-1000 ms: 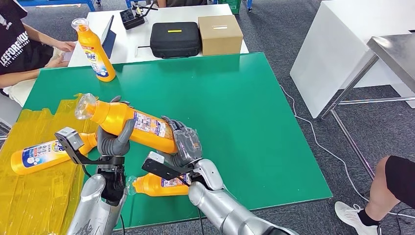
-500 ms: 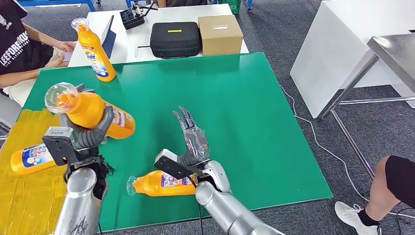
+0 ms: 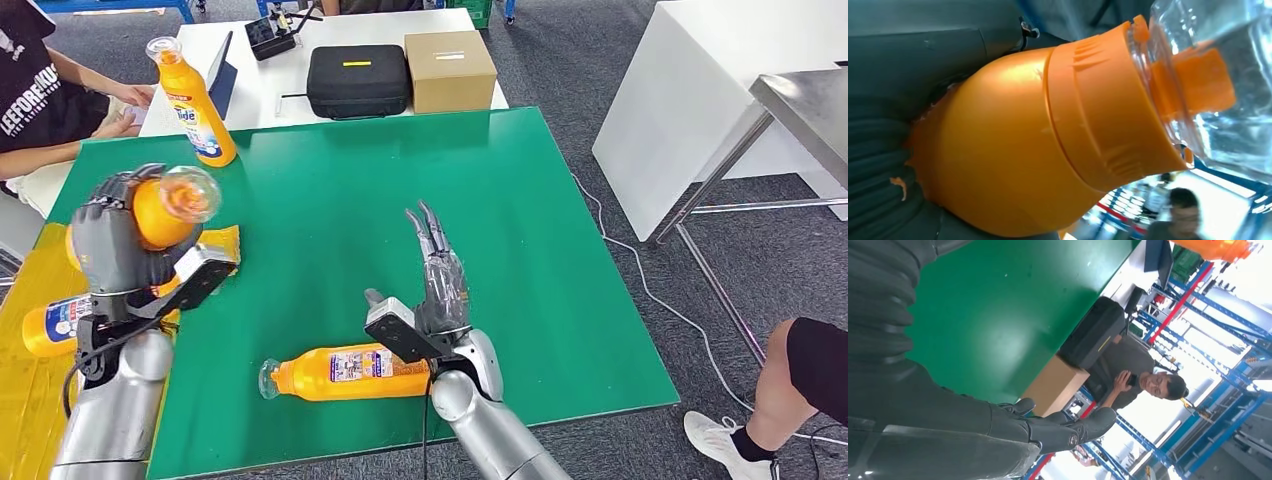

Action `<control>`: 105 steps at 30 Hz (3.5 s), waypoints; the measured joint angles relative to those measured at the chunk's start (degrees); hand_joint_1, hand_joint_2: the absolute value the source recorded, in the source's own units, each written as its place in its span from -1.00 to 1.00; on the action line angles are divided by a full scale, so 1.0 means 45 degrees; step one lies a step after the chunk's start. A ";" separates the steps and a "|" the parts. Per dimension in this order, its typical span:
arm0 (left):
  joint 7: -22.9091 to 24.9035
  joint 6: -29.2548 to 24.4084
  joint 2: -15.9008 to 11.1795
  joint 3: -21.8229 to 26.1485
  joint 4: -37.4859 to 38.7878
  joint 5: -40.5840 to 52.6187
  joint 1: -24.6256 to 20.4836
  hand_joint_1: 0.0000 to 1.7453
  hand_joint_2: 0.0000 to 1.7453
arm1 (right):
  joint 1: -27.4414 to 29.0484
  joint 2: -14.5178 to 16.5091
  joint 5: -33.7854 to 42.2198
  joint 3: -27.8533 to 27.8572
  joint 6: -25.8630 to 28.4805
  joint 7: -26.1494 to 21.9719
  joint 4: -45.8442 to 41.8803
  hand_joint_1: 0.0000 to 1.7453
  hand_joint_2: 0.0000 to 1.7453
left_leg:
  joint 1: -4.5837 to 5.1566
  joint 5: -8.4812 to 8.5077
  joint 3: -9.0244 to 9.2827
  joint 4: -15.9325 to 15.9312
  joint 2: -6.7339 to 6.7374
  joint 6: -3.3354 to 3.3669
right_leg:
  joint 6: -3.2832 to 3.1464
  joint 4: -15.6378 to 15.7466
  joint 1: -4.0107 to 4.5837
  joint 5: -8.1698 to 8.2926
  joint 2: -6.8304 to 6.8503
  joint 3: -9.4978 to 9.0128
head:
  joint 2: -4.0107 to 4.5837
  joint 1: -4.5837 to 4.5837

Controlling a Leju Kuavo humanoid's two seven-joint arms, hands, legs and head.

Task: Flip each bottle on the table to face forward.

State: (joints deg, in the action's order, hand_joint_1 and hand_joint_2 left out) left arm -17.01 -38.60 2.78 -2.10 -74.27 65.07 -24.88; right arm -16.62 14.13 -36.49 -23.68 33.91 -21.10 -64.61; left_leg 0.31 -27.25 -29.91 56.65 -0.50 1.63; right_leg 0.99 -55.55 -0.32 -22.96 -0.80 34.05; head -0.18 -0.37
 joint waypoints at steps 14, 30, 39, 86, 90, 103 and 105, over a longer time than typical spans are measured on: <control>0.3370 0.1019 -0.0652 -0.0422 0.3457 0.5446 -0.1276 1.00 1.00 | 0.0253 -0.0129 -0.0737 0.0248 -0.0448 0.0074 -0.0492 -1.00 1.00 | -0.0001 0.0004 0.0000 0.0000 -0.0003 -0.0004 | 0.0000 -0.0002 0.0004 0.0001 -0.0003 0.0004 | 0.0001 -0.0001; 0.6049 0.3142 -0.1477 -0.1914 0.9639 0.5474 -0.4535 -1.00 1.00 | 0.0517 -0.0129 -0.1564 -0.0175 -0.1241 0.0542 -0.0732 -1.00 1.00 | -0.0007 0.0005 -0.0009 0.0000 0.0002 -0.0006 | 0.0000 -0.0010 0.0002 0.0001 -0.0003 0.0005 | 0.0000 0.0000; 0.7061 0.4351 -0.1859 -0.2013 1.1070 0.5474 -0.5243 -1.00 1.00 | 0.0513 -0.0129 -0.1528 -0.0352 -0.1457 0.0543 -0.0728 -1.00 1.00 | -0.0007 0.0007 -0.0009 0.0000 -0.0004 -0.0007 | 0.0000 -0.0012 0.0001 0.0001 -0.0003 0.0003 | 0.0001 0.0000; -0.0636 0.2201 -0.0474 0.2347 0.4757 -0.3902 -0.1580 -1.00 1.00 | 0.0241 -0.3756 -0.4214 -0.3592 -0.7794 0.3741 -0.3099 -1.00 1.00 | 0.0013 -0.0005 0.0000 0.0002 0.0003 0.0005 | 0.0002 0.0006 -0.0006 0.0000 -0.0003 -0.0002 | 0.0000 0.0000; -0.1100 0.2102 -0.0327 0.2432 0.4486 -0.4532 -0.1508 -1.00 1.00 | 0.0410 -0.4268 -0.4272 -0.3535 -0.7810 0.3934 -0.3478 -1.00 1.00 | 0.0012 -0.0004 0.0003 0.0002 -0.0002 0.0004 | 0.0002 0.0007 -0.0004 0.0001 -0.0002 -0.0005 | -0.0001 0.0000; -0.1450 0.1917 -0.0145 0.2498 0.4486 -0.5167 -0.1539 -1.00 1.00 | 0.0623 -0.4947 -0.3892 -0.3583 -0.8058 0.4005 -0.3505 -1.00 1.00 | 0.0009 -0.0003 0.0005 0.0002 0.0004 0.0003 | 0.0001 0.0002 -0.0001 0.0002 -0.0003 -0.0004 | 0.0001 0.0000; -0.1526 0.1867 -0.0099 0.2489 0.4525 -0.5280 -0.1582 -1.00 1.00 | 0.0600 -0.4990 -0.3629 -0.3621 -0.8099 0.3959 -0.3394 -1.00 1.00 | 0.0009 -0.0003 0.0003 0.0002 0.0003 0.0003 | 0.0001 0.0002 -0.0002 0.0002 -0.0003 -0.0005 | 0.0001 0.0000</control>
State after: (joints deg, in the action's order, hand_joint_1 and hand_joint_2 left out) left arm -23.87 -30.20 2.33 9.10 -53.90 41.31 -32.01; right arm -13.92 -8.32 -52.82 -39.98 -2.54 -3.29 -79.89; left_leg 0.35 -27.27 -29.90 56.66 -0.49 1.64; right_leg 1.00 -55.54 -0.33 -22.96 -0.81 34.03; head -0.17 -0.37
